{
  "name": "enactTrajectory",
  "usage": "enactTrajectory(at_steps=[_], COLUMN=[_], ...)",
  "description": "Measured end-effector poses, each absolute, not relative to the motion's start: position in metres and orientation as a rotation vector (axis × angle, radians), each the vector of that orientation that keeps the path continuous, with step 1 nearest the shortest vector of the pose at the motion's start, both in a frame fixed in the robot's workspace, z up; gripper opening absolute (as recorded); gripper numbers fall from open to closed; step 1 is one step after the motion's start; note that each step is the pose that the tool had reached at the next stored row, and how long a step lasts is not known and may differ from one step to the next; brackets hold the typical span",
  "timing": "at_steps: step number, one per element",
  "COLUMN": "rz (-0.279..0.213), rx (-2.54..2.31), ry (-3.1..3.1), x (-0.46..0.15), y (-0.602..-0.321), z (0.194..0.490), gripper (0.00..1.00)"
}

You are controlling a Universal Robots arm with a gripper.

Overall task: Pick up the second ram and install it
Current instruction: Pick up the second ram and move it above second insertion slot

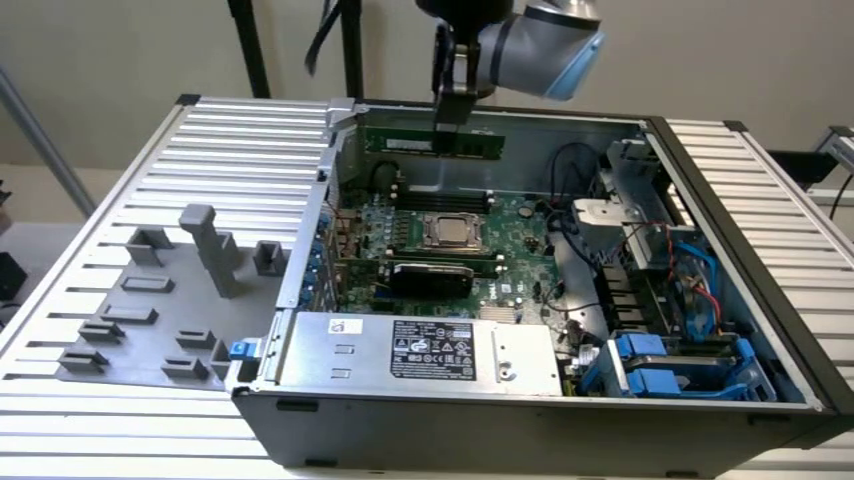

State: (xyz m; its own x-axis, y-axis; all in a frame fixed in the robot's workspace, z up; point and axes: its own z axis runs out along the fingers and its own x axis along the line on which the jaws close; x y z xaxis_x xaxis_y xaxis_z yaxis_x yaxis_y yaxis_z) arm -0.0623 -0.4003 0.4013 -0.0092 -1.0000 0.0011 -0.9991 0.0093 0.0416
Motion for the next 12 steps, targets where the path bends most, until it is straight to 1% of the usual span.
enactTrajectory(at_steps=[12], rz=[-0.051], rx=[2.193], ry=[-2.213], x=[-0.046], y=[-0.369], z=[0.387], gripper=[0.14])
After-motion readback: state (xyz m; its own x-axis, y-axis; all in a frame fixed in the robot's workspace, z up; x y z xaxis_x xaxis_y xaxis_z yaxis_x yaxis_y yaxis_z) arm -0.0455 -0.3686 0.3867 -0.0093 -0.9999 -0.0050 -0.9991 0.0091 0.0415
